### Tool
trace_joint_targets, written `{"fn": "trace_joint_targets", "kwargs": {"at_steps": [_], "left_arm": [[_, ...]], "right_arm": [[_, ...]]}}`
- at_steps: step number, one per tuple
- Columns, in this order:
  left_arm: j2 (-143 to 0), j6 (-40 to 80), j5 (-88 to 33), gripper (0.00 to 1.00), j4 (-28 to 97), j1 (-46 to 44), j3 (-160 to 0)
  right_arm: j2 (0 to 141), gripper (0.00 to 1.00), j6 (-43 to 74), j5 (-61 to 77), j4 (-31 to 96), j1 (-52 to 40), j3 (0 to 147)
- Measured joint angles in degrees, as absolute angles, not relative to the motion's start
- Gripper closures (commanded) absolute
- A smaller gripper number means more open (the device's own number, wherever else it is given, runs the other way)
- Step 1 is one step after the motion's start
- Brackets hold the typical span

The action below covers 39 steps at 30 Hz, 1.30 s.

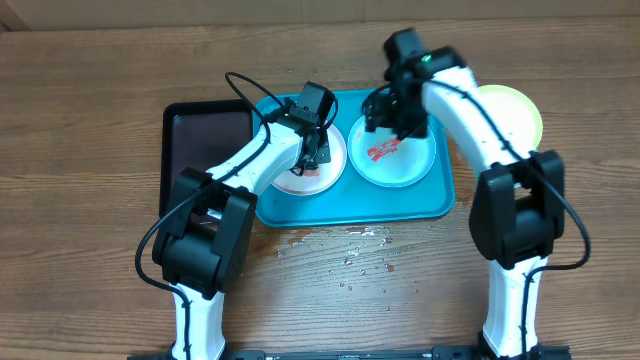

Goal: Clean dirty plates on tray and stack at the side

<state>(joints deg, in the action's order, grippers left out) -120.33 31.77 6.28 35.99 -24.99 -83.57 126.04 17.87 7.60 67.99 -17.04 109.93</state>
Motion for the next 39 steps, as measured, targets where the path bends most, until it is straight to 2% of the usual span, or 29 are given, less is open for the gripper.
{"fn": "trace_joint_targets", "kwargs": {"at_steps": [1, 6, 8, 12, 15, 19, 22, 25, 39], "left_arm": [[-120.3, 31.8, 6.3, 0.96, 36.0, -25.0, -83.6], [-120.3, 31.8, 6.3, 0.96, 36.0, -25.0, -83.6], [-120.3, 31.8, 6.3, 0.96, 36.0, -24.9, -83.6], [-120.3, 31.6, 6.1, 0.96, 36.0, -24.5, -83.6], [-120.3, 31.6, 6.0, 0.96, 36.1, -23.8, -83.6], [-120.3, 31.6, 6.0, 0.96, 36.0, -23.1, -83.6], [-120.3, 31.4, 5.7, 0.96, 36.0, -22.9, -83.6], [-120.3, 31.4, 5.6, 0.96, 36.0, -22.8, -83.6], [-120.3, 31.2, 4.6, 0.96, 35.9, -22.5, -83.6]], "right_arm": [[125.8, 0.0, 17.6, 7.7, 69.5, -16.3, 110.4], [125.4, 0.0, 15.2, 11.2, 77.6, -15.8, 110.7], [125.4, 0.03, 14.6, 12.2, 80.0, -16.6, 110.7], [125.4, 0.16, 12.6, 14.2, 84.6, -19.1, 110.7], [125.4, 0.36, 10.1, 16.0, 86.7, -20.8, 110.7], [125.4, 0.77, 7.9, 17.3, 86.5, -22.4, 109.7], [125.1, 0.93, 7.0, 17.7, 83.5, -22.5, 106.3], [125.1, 0.96, 6.8, 17.8, 79.7, -22.5, 102.2], [125.1, 0.96, 6.0, 19.0, 65.5, -22.9, 94.7]]}}
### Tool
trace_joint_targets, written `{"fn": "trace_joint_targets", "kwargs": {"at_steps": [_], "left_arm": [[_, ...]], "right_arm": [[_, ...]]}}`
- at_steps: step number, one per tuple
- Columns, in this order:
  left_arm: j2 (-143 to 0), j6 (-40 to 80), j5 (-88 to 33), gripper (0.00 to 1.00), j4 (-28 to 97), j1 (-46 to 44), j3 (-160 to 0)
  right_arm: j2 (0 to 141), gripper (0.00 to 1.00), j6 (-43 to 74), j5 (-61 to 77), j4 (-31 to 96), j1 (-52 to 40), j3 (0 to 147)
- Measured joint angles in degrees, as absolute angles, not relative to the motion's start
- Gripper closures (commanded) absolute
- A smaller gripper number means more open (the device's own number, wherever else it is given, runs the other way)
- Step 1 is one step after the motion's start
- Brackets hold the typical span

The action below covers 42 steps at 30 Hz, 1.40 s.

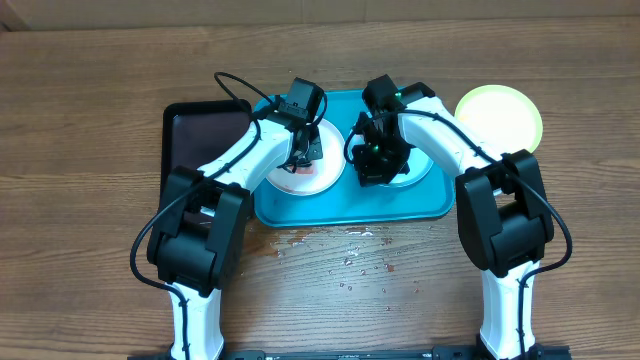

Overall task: Clean dirty plates on tray and stack at the side
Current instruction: 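Keep scrubbing the white plate with the left gripper's sponge, right gripper pinning rim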

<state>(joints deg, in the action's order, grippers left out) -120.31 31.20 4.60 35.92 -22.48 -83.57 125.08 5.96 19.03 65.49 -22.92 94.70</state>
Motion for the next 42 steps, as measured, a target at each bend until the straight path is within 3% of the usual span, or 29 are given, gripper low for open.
{"fn": "trace_joint_targets", "kwargs": {"at_steps": [13, 17, 18, 19, 26, 30, 42], "left_arm": [[-120.3, 31.2, 4.5, 0.96, 36.0, -22.5, -83.6], [-120.3, 31.2, 4.5, 0.96, 36.1, -22.5, -83.6], [-120.3, 31.2, 4.5, 0.96, 36.2, -22.5, -83.6], [-120.3, 31.2, 4.5, 0.96, 36.2, -22.5, -83.6], [-120.3, 31.2, 4.5, 0.96, 36.2, -22.5, -83.6], [-120.3, 31.2, 4.5, 0.96, 36.2, -22.5, -83.6], [-120.3, 31.2, 4.1, 0.96, 36.2, -22.3, -83.6]], "right_arm": [[125.1, 0.95, 8.4, 13.1, 54.7, -23.0, 94.4], [125.1, 0.66, 9.7, 14.2, 55.5, -23.0, 94.4], [125.1, 0.53, 9.5, 14.9, 55.7, -23.0, 94.4], [125.1, 0.5, 10.0, 15.7, 55.7, -23.0, 94.4], [125.1, 0.51, 10.5, 19.0, 54.8, -22.6, 94.3], [125.1, 0.58, 10.7, 21.3, 54.4, -21.3, 94.4], [125.1, 0.65, 13.4, 20.4, 52.2, -22.8, 94.4]]}}
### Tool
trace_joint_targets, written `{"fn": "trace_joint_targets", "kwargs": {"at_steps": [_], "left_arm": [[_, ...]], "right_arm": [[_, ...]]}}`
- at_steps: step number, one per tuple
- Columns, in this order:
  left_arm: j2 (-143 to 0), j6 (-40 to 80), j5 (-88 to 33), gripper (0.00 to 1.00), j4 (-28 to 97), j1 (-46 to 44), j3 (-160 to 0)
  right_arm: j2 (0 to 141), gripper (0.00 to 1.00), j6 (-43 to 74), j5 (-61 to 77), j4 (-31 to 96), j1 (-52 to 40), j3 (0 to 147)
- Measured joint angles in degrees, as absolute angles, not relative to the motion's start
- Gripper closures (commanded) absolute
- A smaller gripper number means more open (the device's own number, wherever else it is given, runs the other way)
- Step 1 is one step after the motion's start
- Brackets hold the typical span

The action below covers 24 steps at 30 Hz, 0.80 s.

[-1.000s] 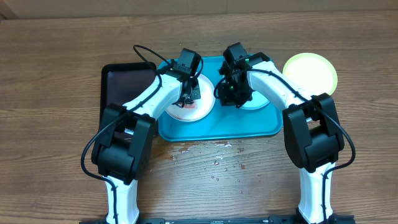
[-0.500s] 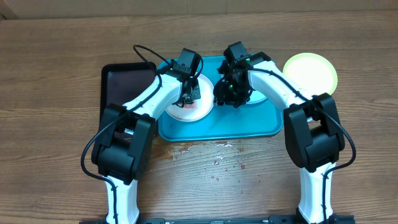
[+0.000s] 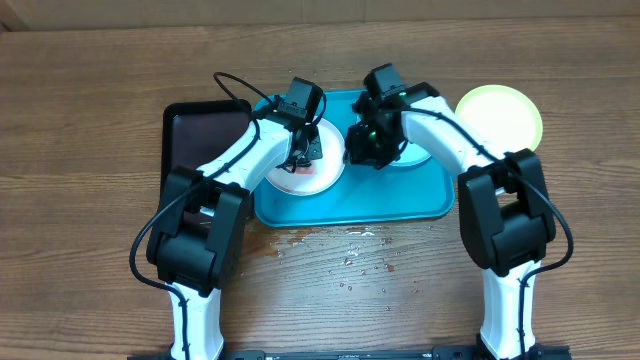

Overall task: Clean dirty plates on tray and stack at the side
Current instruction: 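Keep scrubbing the white plate with the left gripper's sponge, right gripper pinning rim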

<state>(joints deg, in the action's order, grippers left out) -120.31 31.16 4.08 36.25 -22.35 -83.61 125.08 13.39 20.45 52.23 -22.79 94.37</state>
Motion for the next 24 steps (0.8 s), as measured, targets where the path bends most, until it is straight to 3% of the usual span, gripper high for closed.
{"fn": "trace_joint_targets", "kwargs": {"at_steps": [17, 24], "left_arm": [[-120.3, 31.2, 4.1, 0.96, 36.2, -22.3, -83.6], [-120.3, 31.2, 3.2, 0.96, 36.2, -22.1, -83.6]], "right_arm": [[125.1, 0.73, 17.8, 11.4, 47.4, -26.3, 94.4], [125.1, 0.9, 17.9, 9.9, 47.0, -27.6, 94.4]]}}
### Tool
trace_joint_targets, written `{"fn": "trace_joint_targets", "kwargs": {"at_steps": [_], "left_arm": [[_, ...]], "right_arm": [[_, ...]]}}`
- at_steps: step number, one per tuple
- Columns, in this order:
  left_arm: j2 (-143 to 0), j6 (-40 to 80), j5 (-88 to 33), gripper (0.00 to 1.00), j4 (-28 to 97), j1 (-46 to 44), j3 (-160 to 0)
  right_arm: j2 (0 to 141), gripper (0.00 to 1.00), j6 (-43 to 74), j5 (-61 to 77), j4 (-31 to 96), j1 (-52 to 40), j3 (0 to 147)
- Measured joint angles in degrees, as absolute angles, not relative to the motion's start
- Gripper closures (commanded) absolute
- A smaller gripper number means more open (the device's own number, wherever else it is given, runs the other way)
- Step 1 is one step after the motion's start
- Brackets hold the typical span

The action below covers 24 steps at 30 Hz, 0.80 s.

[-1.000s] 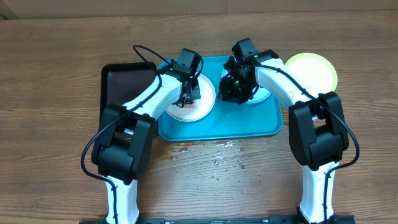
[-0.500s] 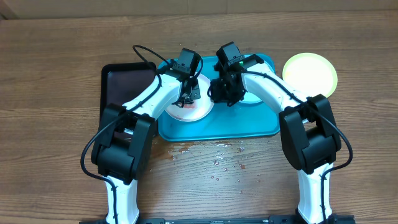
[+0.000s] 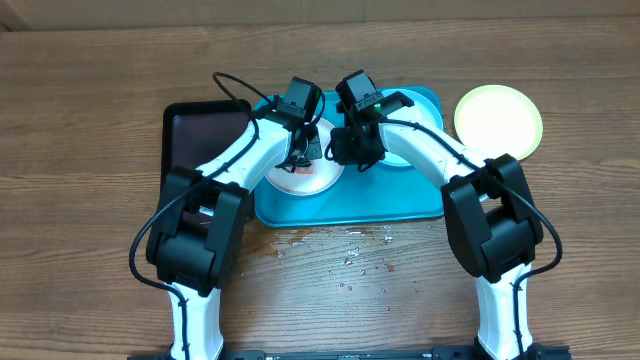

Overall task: Clean dirty plates on tray and stack at the side
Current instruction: 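Keep scrubbing the white plate with the left gripper's sponge, right gripper pinning rim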

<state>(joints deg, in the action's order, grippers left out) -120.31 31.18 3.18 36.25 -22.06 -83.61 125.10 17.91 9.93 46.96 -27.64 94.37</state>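
Observation:
A teal tray lies mid-table. On its left half sits a white plate with red stains. My left gripper hangs over that plate's far part, its jaws hidden from above. My right gripper is at the left plate's right rim, between the two plates; whether it is open or shut cannot be told. A second white plate on the tray's right half is mostly covered by my right arm. A clean yellow-green plate rests on the table to the right of the tray.
A black tray lies against the teal tray's left side. Water drops are spattered on the wood in front of the tray. Both arms cross above the tray.
My right gripper has shifted left, from the right plate's left edge to the rim of the left plate. The left arm and the plates have not moved.
At first my right gripper was over the far part of the right plate, whose red stain showed, and the left gripper was over the left plate. Then the right gripper was down on the right plate. It then stood at that plate's left edge, and now by the left plate.

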Motion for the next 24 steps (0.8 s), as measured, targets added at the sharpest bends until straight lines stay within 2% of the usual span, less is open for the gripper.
{"fn": "trace_joint_targets", "kwargs": {"at_steps": [2, 24], "left_arm": [[-120.3, 31.2, 3.0, 0.96, 36.3, -22.0, -83.6], [-115.6, 31.2, -0.3, 0.96, 37.3, -21.6, -82.5]], "right_arm": [[125.1, 0.96, 17.8, 9.5, 46.7, -27.5, 94.4], [125.2, 0.96, 22.8, 8.5, 39.2, -27.4, 94.4]]}}
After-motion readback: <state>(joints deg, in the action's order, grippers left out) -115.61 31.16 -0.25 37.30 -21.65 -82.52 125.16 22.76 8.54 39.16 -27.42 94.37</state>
